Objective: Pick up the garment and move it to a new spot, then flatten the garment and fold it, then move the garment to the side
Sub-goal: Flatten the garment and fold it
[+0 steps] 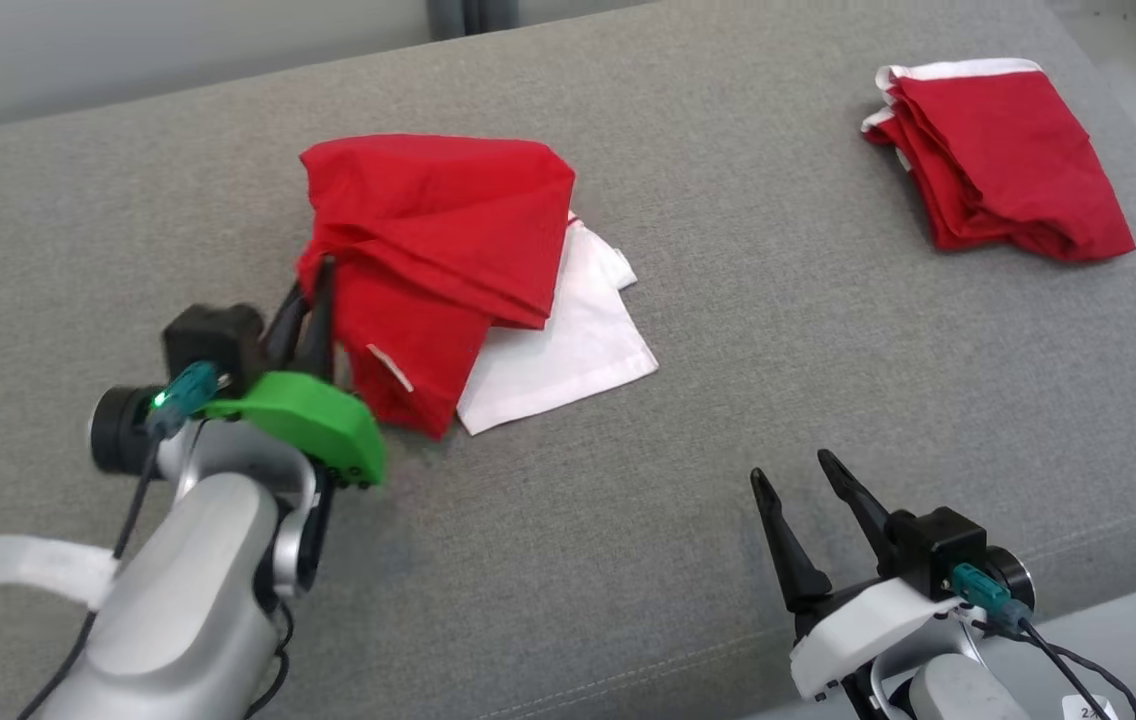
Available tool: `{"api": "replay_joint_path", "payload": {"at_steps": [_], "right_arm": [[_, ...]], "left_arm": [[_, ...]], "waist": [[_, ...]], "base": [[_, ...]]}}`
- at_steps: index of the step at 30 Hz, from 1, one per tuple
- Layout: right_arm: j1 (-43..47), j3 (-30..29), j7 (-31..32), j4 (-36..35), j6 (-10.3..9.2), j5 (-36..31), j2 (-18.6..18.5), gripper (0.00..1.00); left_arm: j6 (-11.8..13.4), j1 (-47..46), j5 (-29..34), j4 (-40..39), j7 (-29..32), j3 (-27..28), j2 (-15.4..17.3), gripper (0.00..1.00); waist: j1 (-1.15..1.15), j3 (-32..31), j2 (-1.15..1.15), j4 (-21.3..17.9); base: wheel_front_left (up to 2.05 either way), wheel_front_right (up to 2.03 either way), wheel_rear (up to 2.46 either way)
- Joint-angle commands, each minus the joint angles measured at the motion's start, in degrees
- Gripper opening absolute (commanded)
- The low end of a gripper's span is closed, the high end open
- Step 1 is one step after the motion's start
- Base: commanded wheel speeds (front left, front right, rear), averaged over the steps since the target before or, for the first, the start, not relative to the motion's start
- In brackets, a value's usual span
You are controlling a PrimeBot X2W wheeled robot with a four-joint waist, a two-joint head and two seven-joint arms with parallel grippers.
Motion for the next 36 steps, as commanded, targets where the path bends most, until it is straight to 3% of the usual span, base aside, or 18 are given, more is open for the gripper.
{"api": "replay_joint_path", "payload": {"at_steps": [1,10,20,23,24,25,32,36], "right_arm": [[0.8,0.0,-0.2,0.2,-0.07,-0.4,-0.1,1.00],[1.4,0.1,0.8,0.0,-0.07,-1.1,-0.1,1.00],[0.4,-0.7,1.5,-1.2,-0.07,-1.8,-0.1,1.00],[0.3,-0.9,1.5,-1.4,-0.07,-1.8,-0.1,1.00],[0.5,-1.0,1.5,-1.4,-0.07,-1.8,-0.1,1.00],[0.7,-1.0,1.5,-1.4,-0.07,-1.7,-0.1,1.00],[1.4,-1.3,1.6,-1.6,-0.07,-1.2,-0.1,1.00],[2.0,-2.1,1.5,-1.6,-0.07,-1.2,-0.1,1.00]], "left_arm": [[1.5,3.0,-1.2,-1.3,-0.9,1.7,1.4,0.00],[7.4,14.3,-6.9,-3.6,-4.4,10.3,5.6,0.00],[7.0,16.4,-7.7,1.0,-6.6,13.6,5.3,0.00],[8.5,17.4,-7.4,3.1,-6.9,14.7,4.3,0.00],[9.1,17.7,-7.2,3.6,-7.0,15.0,4.2,0.32],[9.4,18.0,-7.4,4.3,-7.1,15.2,4.0,1.00],[9.1,19.2,-7.5,6.3,-7.4,17.6,3.7,1.00],[7.1,20.5,-5.6,2.9,-7.4,21.5,2.7,1.00]], "waist": [[0.00,-3.7,0.00,3.8],[0.00,-6.4,0.00,6.2],[0.00,-6.3,0.00,6.5],[0.00,-6.2,0.00,6.5],[0.00,-6.3,0.00,6.5],[0.00,-6.3,0.00,6.4],[0.00,-6.2,0.00,6.7],[0.00,-6.4,0.00,7.6]], "base": [[0.00,0.00,0.00],[0.00,0.00,0.00],[0.00,0.00,0.00],[0.00,0.00,0.00],[0.00,0.00,0.00],[0.00,0.00,0.00],[0.00,0.00,0.00],[0.00,0.00,0.00]]}}
